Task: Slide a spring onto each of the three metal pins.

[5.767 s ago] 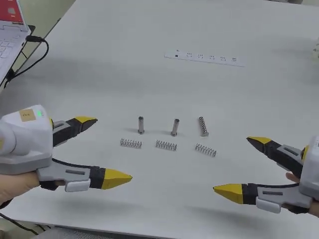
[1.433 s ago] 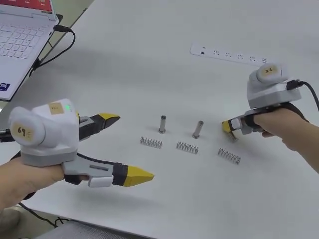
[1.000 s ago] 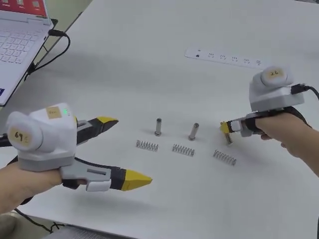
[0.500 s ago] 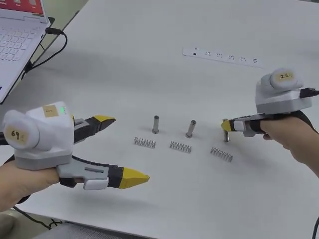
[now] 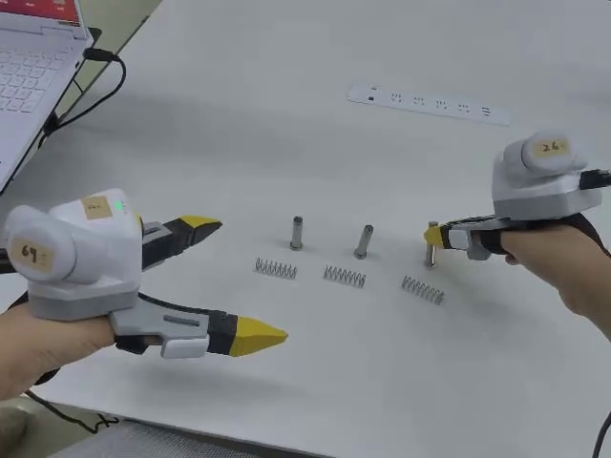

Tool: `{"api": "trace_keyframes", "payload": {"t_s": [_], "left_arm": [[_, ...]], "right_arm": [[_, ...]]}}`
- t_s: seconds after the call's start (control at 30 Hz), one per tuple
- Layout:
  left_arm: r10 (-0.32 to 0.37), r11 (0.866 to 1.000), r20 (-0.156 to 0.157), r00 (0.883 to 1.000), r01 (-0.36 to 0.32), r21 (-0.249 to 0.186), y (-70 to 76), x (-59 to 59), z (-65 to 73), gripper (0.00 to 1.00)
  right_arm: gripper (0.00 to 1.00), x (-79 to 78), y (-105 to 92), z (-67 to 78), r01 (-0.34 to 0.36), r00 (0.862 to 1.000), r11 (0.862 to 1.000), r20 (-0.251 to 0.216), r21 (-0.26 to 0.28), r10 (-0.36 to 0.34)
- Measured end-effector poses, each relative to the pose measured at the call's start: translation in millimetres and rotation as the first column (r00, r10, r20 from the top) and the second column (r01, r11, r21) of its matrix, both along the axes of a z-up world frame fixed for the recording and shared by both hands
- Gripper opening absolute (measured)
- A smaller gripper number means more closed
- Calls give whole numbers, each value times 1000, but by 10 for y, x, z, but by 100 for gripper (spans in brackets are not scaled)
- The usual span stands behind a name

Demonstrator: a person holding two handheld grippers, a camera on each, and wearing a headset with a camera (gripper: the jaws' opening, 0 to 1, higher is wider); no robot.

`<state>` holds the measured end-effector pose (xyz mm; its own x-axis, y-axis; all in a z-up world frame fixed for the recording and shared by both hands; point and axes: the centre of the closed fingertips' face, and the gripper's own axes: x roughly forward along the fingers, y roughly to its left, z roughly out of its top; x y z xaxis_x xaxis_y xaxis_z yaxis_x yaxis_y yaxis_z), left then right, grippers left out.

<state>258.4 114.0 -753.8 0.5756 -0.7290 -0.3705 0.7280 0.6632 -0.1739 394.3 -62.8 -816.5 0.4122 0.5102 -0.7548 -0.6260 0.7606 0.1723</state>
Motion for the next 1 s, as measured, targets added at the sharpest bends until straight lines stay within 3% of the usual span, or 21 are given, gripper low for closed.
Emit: {"api": "trace_keyframes", "payload": {"t_s": [1.0], "left_arm": [[-8, 1000, -3, 1000, 8, -1, -43, -15, -19, 96]], "right_arm": [[6, -93, -25, 52, -32, 994, 999, 101, -1, 32]]}}
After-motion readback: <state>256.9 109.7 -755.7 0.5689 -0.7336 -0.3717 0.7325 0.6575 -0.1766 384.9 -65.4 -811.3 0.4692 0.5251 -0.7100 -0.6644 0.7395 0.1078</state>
